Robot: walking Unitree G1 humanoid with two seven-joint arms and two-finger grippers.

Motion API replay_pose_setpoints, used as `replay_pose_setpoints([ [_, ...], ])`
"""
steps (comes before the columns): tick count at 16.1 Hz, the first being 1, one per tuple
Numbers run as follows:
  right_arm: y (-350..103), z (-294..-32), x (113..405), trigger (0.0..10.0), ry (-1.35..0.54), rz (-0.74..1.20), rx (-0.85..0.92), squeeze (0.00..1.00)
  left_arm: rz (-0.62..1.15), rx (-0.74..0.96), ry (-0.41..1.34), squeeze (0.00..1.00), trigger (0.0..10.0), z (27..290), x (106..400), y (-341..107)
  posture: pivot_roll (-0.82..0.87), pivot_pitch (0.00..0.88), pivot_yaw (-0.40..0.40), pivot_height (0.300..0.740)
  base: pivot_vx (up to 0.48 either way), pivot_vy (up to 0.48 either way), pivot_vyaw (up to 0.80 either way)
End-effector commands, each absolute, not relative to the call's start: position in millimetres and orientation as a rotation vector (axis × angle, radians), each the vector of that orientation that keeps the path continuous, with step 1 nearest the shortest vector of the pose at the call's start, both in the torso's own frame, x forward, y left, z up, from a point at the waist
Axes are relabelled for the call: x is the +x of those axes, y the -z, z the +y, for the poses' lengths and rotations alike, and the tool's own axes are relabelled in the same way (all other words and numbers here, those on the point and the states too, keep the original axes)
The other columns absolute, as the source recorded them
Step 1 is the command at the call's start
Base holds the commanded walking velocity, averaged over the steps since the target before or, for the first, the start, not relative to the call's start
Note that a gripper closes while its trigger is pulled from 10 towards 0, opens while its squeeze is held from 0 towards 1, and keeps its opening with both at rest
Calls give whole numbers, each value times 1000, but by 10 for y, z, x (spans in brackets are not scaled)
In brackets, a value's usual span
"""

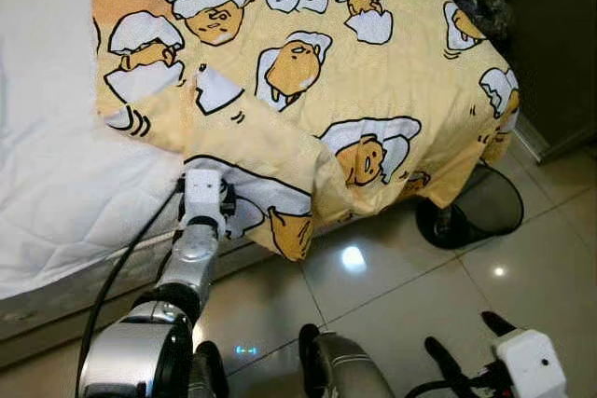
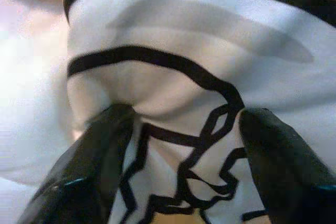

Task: Clean up the room

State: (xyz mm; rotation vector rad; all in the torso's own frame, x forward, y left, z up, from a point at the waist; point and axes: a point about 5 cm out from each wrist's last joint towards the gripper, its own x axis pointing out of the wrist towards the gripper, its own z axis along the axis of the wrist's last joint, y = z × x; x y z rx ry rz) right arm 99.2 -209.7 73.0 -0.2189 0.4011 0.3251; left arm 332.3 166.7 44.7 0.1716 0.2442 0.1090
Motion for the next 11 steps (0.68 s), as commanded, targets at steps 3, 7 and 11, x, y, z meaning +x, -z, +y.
replay_pose_setpoints([
  [3, -674, -2083, 954, 10000, -334, 442, -195, 176, 158, 100, -84, 1000, 10000, 1501, 3175, -384, -460, 279, -103, 740, 0, 0, 0],
  [7, -658, -2091, 961, 10000, -321, 435, -202, 173, 188, 76, -18, 1000, 10000, 1309, 3048, -261, -451, 284, -99, 740, 0, 0, 0],
  [11, -706, -2009, 945, 10000, -371, 402, -206, 176, 75, 173, -222, 1000, 10000, 1787, 3296, -604, -454, 285, -102, 740, 0, 0, 0],
])
